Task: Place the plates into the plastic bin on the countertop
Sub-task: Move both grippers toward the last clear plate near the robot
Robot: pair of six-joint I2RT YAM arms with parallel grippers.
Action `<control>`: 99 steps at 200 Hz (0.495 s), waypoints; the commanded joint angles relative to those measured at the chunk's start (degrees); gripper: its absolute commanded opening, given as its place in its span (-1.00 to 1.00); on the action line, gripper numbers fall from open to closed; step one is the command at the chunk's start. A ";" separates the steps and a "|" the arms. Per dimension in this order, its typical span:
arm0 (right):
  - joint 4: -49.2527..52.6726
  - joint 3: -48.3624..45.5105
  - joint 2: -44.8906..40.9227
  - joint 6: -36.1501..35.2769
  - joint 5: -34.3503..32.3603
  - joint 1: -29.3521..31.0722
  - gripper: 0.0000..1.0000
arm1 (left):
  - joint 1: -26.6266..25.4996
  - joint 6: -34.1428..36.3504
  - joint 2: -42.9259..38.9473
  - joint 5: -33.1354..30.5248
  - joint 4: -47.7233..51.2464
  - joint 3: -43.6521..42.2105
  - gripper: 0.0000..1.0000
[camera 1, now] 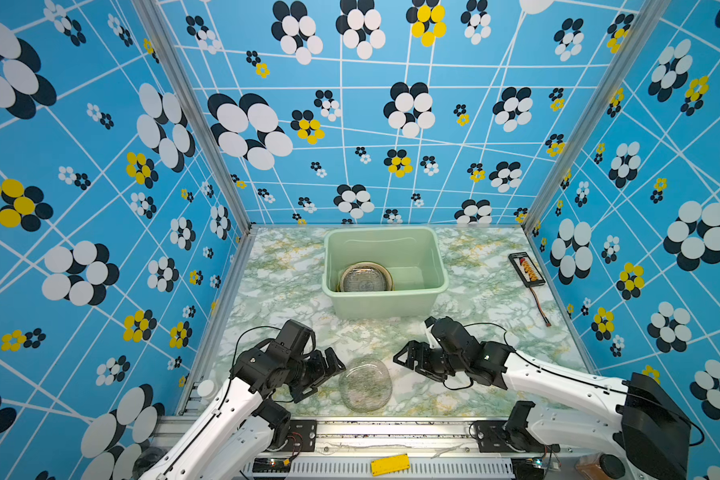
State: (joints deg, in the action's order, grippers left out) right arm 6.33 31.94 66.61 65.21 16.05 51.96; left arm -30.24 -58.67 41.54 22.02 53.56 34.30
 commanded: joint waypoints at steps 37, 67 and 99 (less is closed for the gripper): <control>-4.98 -1.51 2.96 2.64 1.38 1.38 0.83 | -8.42 -6.27 -0.26 -6.64 -5.42 -4.68 0.99; -5.62 -1.36 5.33 2.54 2.05 1.47 0.83 | -9.11 -7.87 -2.79 -6.95 -8.68 -7.83 0.98; -5.49 -0.09 8.01 1.96 2.40 1.59 0.83 | -9.20 -8.22 -4.09 -5.40 -12.03 -10.67 0.98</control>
State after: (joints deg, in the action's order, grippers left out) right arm 1.80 31.31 72.75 66.96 17.52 53.10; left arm -39.09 -65.65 38.17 16.67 45.01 25.56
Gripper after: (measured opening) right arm 0.914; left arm 0.992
